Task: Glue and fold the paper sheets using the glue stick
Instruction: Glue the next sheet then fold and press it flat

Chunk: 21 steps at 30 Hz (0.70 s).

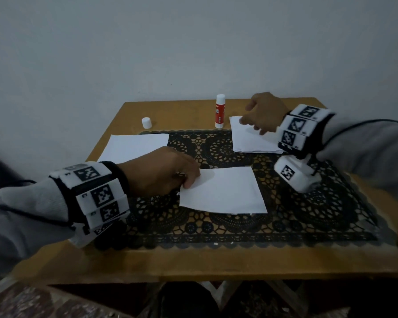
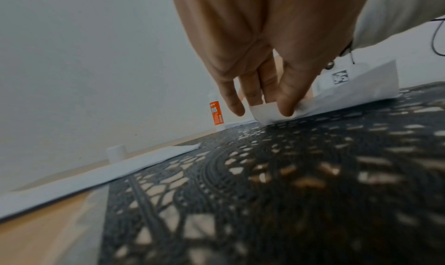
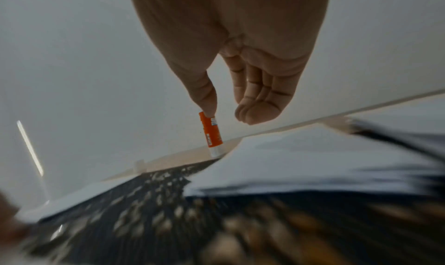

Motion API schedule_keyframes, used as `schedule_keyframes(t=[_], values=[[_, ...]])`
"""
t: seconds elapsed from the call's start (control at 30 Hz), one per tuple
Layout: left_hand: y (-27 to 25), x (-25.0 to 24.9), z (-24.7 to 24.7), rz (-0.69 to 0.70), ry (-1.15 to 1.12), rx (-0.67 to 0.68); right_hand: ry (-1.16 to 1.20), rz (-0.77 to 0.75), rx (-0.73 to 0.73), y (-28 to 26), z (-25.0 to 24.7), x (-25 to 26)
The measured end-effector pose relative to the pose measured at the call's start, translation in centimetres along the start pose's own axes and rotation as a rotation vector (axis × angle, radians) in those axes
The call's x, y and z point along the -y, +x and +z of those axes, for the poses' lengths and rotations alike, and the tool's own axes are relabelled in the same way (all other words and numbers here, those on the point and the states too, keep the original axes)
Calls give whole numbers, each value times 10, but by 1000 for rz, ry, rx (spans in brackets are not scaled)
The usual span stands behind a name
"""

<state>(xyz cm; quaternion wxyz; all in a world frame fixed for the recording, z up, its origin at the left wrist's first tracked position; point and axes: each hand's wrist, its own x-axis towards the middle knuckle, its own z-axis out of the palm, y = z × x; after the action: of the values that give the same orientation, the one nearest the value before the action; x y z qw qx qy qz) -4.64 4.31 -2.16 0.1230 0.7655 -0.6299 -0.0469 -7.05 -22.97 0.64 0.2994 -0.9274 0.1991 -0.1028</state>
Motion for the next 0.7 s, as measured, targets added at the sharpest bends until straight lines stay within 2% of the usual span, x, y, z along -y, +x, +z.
schedule_keyframes(t=[0.13,0.4,0.57,0.7], values=[[-2,3,0,-44,9,77,66,73,64,27,20,23],[-4,6,2,-39,-12,81,95,102,112,55,44,24],[-2,-3,-1,-76,64,125,146,113,70,55,47,25],[-2,-18,0,-83,171,179,150,45,14,38,31,33]])
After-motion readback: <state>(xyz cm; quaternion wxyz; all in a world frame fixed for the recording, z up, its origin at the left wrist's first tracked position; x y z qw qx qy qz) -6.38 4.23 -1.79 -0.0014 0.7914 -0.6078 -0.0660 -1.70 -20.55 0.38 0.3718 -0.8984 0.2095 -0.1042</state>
